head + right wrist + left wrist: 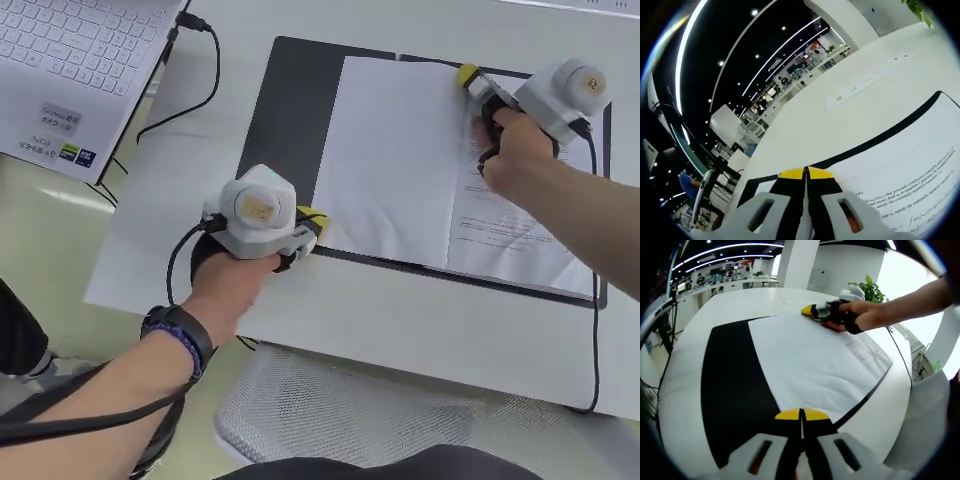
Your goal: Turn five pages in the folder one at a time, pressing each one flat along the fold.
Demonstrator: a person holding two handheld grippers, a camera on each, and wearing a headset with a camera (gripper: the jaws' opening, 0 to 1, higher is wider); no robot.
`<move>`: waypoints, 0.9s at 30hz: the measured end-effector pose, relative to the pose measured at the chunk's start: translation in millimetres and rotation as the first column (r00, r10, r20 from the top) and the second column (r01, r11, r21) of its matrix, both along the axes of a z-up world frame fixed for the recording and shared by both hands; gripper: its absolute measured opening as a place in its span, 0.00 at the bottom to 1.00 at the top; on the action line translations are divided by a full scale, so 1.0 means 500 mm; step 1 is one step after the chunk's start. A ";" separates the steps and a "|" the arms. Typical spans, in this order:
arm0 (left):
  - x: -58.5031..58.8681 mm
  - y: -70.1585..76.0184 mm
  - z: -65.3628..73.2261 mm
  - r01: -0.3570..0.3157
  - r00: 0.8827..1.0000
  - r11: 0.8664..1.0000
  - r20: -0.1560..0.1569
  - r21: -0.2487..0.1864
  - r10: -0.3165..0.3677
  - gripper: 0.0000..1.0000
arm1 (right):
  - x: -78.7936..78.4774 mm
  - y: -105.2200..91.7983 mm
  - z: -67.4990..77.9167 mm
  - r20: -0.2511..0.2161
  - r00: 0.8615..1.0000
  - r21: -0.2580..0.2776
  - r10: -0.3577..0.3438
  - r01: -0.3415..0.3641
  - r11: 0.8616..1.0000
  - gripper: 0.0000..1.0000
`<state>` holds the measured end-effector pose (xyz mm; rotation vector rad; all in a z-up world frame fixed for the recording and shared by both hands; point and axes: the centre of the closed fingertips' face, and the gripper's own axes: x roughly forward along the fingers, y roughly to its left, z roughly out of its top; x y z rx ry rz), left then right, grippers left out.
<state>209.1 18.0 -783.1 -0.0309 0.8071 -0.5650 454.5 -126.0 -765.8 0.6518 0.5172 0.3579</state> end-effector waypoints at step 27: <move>0.002 0.000 -0.002 0.002 1.000 1.000 -0.003 -0.017 -0.002 0.00 | -0.111 0.021 -0.003 0.033 0.978 -0.110 0.204 -0.199 0.974 0.00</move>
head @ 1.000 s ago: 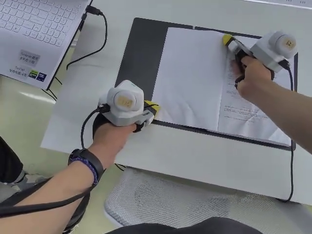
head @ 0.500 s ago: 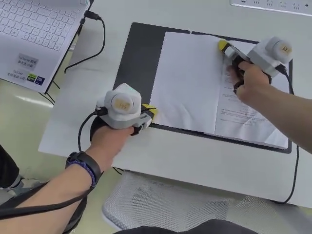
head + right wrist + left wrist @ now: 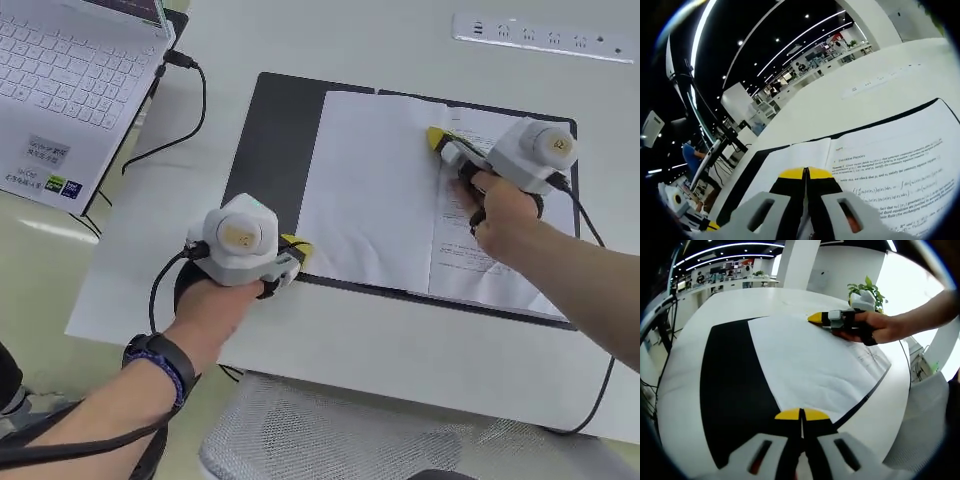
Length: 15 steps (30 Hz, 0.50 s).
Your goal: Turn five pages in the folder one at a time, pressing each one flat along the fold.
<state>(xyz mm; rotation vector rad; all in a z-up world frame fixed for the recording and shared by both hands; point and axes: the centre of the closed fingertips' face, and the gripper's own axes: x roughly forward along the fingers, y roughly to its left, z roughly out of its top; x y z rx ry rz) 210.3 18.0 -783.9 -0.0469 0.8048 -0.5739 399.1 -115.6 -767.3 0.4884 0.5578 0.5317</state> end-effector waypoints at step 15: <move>-0.001 0.000 0.000 -0.018 1.000 1.000 0.012 -0.007 0.018 0.00 | -0.076 -0.017 0.004 0.012 1.000 0.018 0.006 -0.006 1.000 0.00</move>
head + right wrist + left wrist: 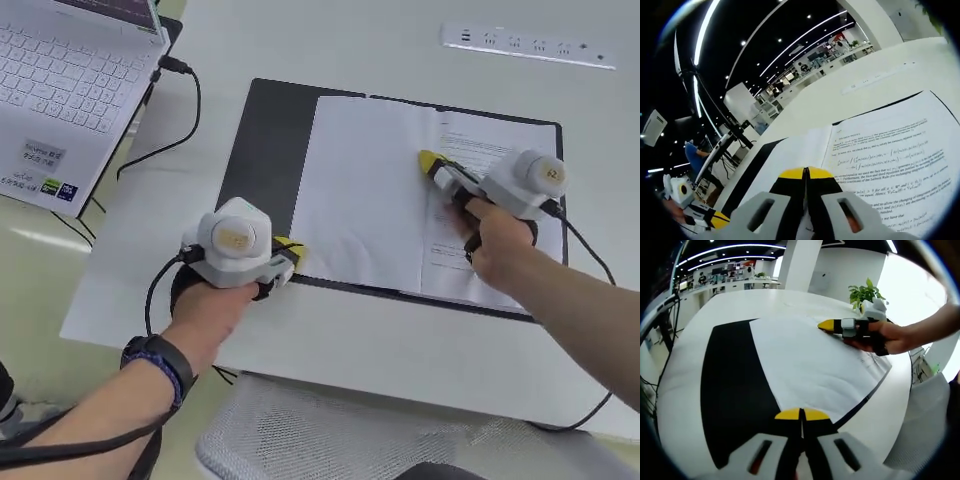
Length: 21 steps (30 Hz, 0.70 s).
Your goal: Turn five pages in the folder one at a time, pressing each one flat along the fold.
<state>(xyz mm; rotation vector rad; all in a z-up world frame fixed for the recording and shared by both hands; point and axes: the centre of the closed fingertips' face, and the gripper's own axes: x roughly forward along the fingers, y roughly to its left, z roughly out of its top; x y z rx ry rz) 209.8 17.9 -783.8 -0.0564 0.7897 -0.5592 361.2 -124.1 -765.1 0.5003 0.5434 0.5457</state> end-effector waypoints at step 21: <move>-0.001 0.001 -0.001 0.024 1.000 1.000 0.017 0.011 -0.024 0.00 | -0.114 0.002 0.002 -0.010 1.000 0.018 0.006 -0.006 1.000 0.00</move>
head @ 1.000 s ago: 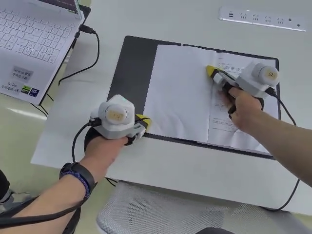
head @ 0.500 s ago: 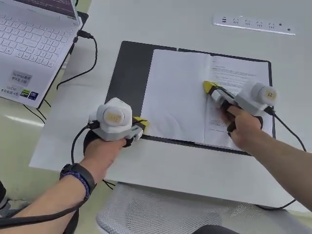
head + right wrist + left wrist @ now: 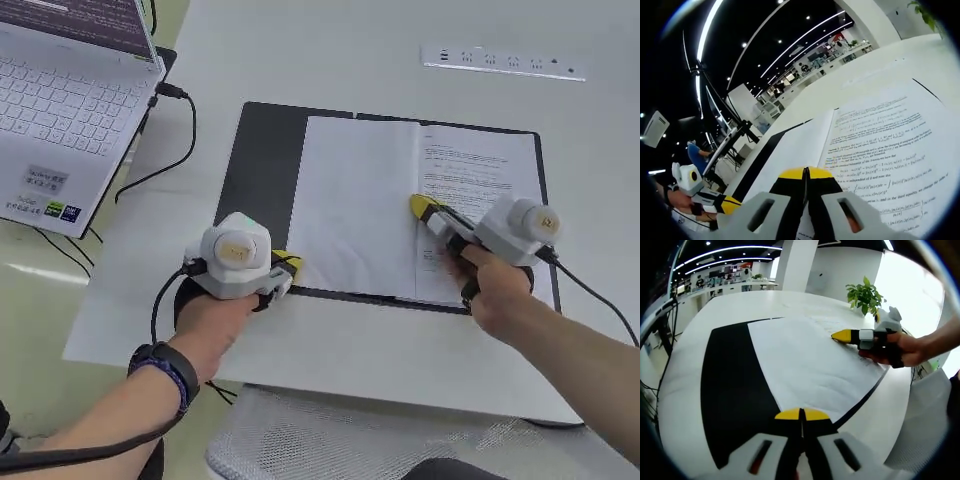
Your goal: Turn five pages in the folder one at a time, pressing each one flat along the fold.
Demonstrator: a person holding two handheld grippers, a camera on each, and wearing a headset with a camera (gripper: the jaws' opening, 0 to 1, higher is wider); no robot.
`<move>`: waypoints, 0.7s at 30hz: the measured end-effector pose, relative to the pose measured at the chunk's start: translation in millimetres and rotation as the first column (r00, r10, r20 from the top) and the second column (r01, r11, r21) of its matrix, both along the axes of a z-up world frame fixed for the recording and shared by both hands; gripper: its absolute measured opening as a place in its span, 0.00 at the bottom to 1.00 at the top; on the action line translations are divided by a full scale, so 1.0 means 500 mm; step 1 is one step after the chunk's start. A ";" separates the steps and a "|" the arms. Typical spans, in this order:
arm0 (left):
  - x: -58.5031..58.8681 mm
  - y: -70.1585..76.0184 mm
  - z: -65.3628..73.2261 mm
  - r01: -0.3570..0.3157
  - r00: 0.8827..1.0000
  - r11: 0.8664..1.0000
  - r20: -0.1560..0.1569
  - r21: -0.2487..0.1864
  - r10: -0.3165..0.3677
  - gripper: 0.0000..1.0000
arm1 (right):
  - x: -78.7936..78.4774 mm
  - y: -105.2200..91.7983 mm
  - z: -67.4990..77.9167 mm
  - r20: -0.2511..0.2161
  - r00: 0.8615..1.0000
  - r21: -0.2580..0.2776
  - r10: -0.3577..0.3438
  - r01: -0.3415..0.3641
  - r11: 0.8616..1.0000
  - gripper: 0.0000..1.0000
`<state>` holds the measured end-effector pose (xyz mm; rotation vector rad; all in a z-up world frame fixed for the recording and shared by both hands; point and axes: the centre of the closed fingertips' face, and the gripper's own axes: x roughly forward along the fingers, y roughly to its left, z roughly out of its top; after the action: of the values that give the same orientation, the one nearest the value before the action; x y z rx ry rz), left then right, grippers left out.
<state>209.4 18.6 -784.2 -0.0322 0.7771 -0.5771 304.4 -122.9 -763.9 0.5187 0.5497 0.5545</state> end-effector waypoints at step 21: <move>0.002 0.003 -0.014 0.082 0.994 0.994 0.062 0.077 -0.087 0.00 | -0.115 0.000 -0.015 -0.014 0.998 -0.026 0.064 -0.064 0.998 0.00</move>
<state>210.2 19.9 -791.2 0.0881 0.7389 -0.6262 246.8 -122.9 -771.3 0.4811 0.5868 0.6043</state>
